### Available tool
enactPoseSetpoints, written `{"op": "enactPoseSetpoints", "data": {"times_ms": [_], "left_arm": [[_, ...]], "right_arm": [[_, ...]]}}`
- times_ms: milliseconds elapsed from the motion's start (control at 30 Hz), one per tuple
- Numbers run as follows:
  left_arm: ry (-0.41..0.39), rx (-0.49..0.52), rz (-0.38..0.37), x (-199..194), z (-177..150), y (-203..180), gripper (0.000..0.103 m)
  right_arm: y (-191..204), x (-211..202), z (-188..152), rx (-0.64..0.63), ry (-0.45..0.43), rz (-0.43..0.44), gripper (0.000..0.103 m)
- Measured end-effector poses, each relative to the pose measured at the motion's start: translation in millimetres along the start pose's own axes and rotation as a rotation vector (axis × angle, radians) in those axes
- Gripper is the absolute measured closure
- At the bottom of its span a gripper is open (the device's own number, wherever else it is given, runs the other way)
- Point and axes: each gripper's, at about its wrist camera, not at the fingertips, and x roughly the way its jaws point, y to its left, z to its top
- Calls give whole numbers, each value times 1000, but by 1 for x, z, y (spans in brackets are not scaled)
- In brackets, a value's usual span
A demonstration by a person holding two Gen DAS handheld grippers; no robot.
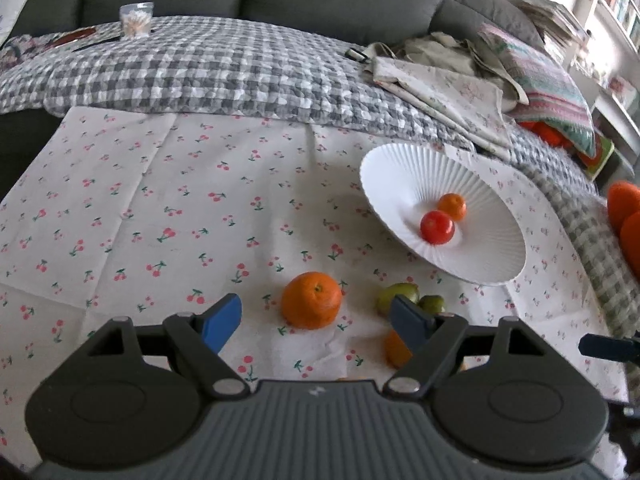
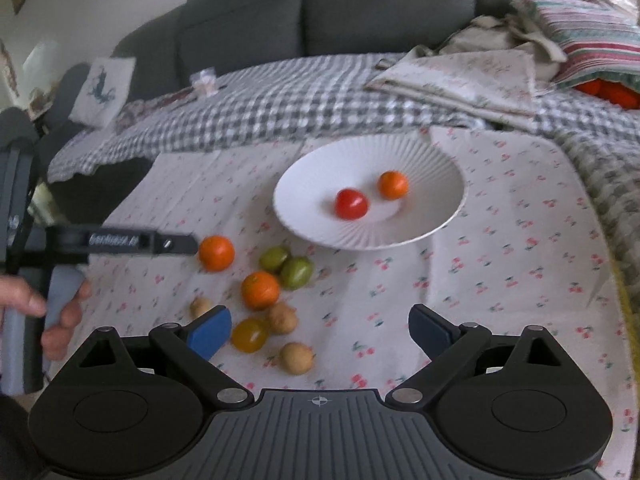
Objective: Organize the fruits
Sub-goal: 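Withdraw both open grippers back toward the remaining fruits, then grasp a tangerine with the left gripper while the right gripper grasps a brown kiwi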
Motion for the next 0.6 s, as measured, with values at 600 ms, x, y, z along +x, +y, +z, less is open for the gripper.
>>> {"op": "enactPoseSetpoints", "data": {"times_ms": [600], "left_arm": [[67,143,86,54,-4,-11,53]], "right_arm": [[16,27,-15,-106,102,59,25]]}}
